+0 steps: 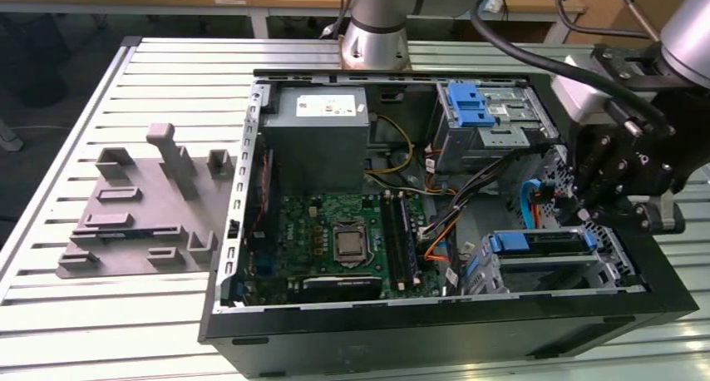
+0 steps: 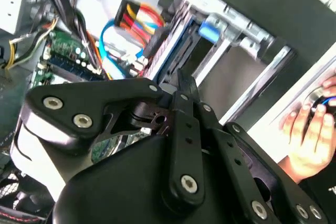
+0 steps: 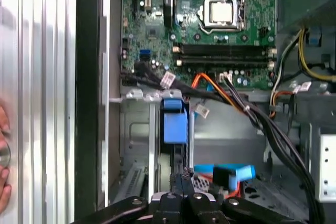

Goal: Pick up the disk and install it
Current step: 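Insert the first disk wire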

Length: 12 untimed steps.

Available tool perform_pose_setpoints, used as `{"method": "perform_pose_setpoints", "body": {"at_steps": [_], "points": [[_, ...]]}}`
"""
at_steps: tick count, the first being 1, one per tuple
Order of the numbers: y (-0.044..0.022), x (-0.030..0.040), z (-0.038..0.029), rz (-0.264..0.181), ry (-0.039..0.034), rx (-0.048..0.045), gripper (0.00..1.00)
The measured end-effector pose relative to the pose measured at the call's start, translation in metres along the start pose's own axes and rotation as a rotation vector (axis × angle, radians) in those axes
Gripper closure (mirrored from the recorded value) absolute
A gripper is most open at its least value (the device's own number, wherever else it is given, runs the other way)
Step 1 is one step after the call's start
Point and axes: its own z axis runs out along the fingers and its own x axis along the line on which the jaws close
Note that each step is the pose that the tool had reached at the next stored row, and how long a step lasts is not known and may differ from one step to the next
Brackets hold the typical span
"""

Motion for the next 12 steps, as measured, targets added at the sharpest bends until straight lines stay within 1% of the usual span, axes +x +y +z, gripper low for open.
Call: {"method": "perform_pose_setpoints", "body": {"at_steps": [3,5,6,7,9,10,12], "points": [[-0.0088,-0.0028,-0.0001,0.000,0.0003,0.0008,0.89],[-0.0115,-0.0045,-0.0001,0.000,0.0002,0.0034,0.89],[-0.0117,-0.0059,0.0000,0.000,0.0000,0.0076,0.89],[-0.0117,-0.0076,-0.0002,0.000,-0.0002,0.0145,0.89],[-0.0117,-0.0112,-0.0009,0.000,-0.0004,0.0346,0.89],[-0.0116,-0.0126,-0.0012,0.000,-0.0005,0.0417,0.89],[-0.0117,-0.0165,-0.0016,-0.001,-0.0005,0.0447,0.89]]}}
